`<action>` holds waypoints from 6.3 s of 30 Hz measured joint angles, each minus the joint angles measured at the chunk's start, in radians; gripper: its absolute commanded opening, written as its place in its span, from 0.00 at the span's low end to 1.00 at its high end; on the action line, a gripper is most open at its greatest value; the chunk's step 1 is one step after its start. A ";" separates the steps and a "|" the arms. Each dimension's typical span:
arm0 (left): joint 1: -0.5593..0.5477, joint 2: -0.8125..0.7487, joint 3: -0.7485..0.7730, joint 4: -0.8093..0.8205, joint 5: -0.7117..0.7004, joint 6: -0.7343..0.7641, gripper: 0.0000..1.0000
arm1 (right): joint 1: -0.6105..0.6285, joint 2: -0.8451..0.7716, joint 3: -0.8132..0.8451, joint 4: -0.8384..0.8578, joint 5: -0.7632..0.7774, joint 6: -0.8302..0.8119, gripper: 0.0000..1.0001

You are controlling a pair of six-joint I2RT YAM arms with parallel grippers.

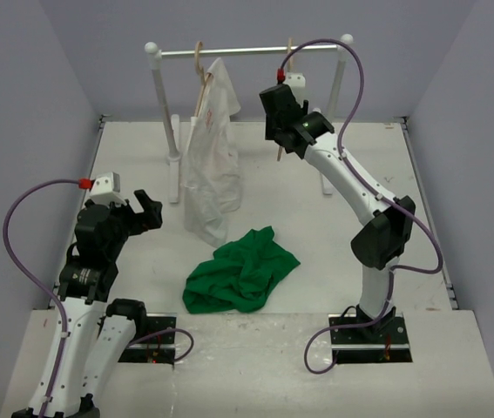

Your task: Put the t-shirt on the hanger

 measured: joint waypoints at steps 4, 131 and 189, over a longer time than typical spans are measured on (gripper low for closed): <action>0.000 0.004 0.000 0.000 0.001 0.000 1.00 | -0.014 -0.025 -0.023 0.009 -0.026 0.002 0.52; -1.115 0.571 0.082 -0.371 -0.660 -0.785 0.00 | -0.058 -1.374 -1.063 -0.064 -0.576 -0.057 0.00; -0.608 0.701 0.552 -0.136 -0.309 -0.154 0.00 | -0.058 -1.420 -0.987 -0.293 -0.994 -0.191 0.00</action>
